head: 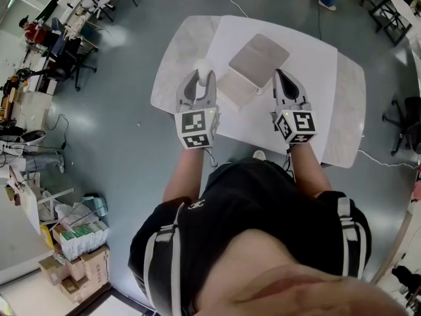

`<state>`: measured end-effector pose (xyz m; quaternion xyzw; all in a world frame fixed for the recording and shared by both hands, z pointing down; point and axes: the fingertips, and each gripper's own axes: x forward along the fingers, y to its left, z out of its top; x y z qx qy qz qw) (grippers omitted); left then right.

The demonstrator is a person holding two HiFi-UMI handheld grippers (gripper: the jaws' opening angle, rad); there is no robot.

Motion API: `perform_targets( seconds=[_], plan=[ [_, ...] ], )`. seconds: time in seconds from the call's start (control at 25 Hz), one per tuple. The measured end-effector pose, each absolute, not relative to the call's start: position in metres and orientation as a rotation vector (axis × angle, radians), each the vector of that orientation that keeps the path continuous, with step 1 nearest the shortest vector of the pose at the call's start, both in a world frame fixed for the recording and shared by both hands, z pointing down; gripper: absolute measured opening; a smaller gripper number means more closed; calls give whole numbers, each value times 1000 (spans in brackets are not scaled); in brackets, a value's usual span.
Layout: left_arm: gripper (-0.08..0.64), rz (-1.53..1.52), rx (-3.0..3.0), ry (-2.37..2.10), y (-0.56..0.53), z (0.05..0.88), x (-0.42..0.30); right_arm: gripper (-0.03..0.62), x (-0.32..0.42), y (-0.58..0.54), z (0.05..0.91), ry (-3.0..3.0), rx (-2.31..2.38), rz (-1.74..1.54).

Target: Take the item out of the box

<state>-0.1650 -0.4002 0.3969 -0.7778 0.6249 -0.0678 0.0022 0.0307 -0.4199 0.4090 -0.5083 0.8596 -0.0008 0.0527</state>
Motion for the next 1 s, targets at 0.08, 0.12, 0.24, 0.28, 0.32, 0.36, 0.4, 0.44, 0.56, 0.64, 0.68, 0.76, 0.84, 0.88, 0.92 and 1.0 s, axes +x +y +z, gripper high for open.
perform_targets(
  seconds=[0.08,0.12,0.24,0.28,0.32,0.36,0.4,0.44,0.56,0.64,0.68,0.76,0.84,0.88,0.92,1.0],
  plan=[
    [140,-214,-2440,1957,-400,396,-163,14,31,-419,409,2614,-1543,-2],
    [140,-216,-2439,1956,-400,396,-162,14,32,-419,410,2615,-1543,-1],
    [140,-213,-2434,1950,-402,395,-158,14,36,-420,413,2617,-1546,-1],
    [140,-212,-2432,1950,-402,395,-157,14,37,-421,414,2619,-1545,-2],
    [140,-214,-2431,1951,-403,395,-157,14,38,-421,414,2620,-1543,-4],
    [140,-220,-2433,1951,-403,396,-157,14,38,-420,414,2622,-1541,-6],
    [140,-228,-2436,1952,-403,397,-156,14,39,-420,414,2623,-1539,-8],
    [140,-236,-2438,1952,-403,399,-155,14,40,-419,415,2623,-1537,-10],
    [140,-254,-2438,1948,-404,402,-150,14,45,-420,418,2618,-1535,-21],
    [140,-263,-2436,1947,-406,403,-145,13,50,-423,420,2616,-1534,-29],
    [140,-268,-2434,1948,-408,403,-143,14,53,-424,421,2617,-1533,-32],
    [140,-280,-2430,1952,-410,405,-138,14,57,-426,422,2620,-1527,-37],
    [140,-288,-2429,1958,-413,407,-135,14,60,-430,424,2630,-1519,-35],
    [140,-292,-2428,1961,-416,409,-133,14,61,-433,425,2636,-1515,-32],
    [140,-297,-2426,1966,-418,411,-132,14,62,-435,426,2643,-1512,-28],
    [140,-307,-2423,1978,-424,415,-130,14,65,-441,428,2654,-1506,-22]
  ],
)
